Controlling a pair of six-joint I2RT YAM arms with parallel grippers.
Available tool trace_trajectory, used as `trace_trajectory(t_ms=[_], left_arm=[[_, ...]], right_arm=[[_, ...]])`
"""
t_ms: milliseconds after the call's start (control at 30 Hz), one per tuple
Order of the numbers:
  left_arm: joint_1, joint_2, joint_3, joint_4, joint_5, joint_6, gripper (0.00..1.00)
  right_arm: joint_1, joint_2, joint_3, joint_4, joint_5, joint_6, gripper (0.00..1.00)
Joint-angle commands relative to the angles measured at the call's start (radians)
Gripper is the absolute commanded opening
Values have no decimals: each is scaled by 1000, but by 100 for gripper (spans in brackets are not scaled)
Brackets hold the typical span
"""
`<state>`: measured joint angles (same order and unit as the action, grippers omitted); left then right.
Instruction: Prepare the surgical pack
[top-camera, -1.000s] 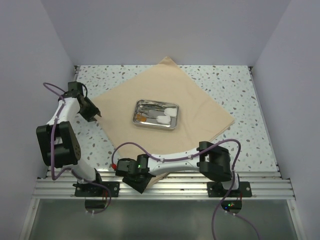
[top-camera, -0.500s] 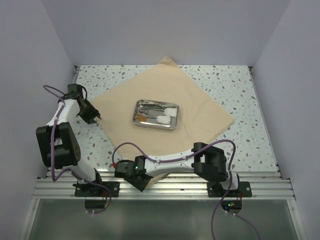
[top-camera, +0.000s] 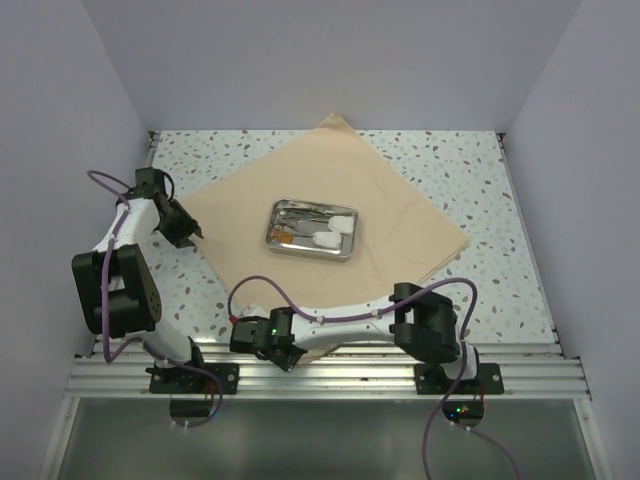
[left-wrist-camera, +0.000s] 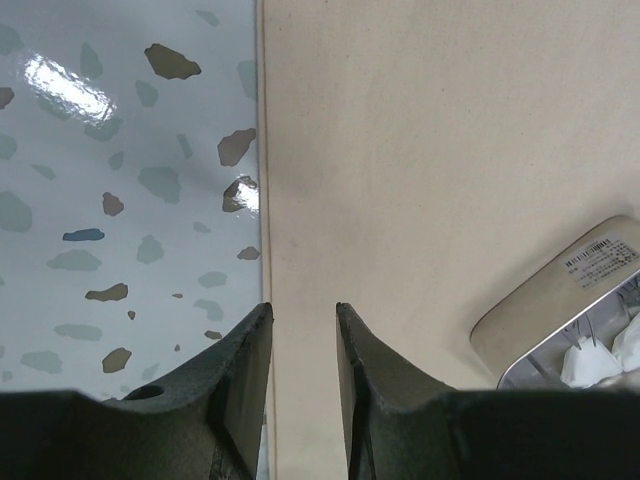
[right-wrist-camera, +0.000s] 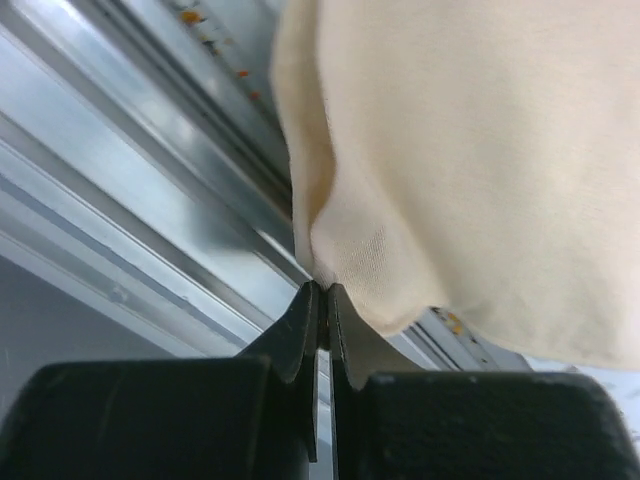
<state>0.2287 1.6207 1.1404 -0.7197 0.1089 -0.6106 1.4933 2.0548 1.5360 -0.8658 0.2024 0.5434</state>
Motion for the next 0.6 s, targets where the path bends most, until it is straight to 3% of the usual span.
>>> trace_trajectory(t_ms=[0, 233, 433, 567], left_arm=[[11, -16, 9, 11, 47, 46, 35], [11, -62, 4, 32, 71, 86, 35], [9, -113, 13, 74, 77, 72, 35], [9, -119, 50, 94, 63, 57, 35]], right_arm=[[-63, -139, 39, -58, 133, 21, 0], [-336, -202, 160, -64, 178, -131, 0], [-591, -102, 375, -10, 177, -299, 0], [-695, 10, 551, 14, 124, -347, 0]])
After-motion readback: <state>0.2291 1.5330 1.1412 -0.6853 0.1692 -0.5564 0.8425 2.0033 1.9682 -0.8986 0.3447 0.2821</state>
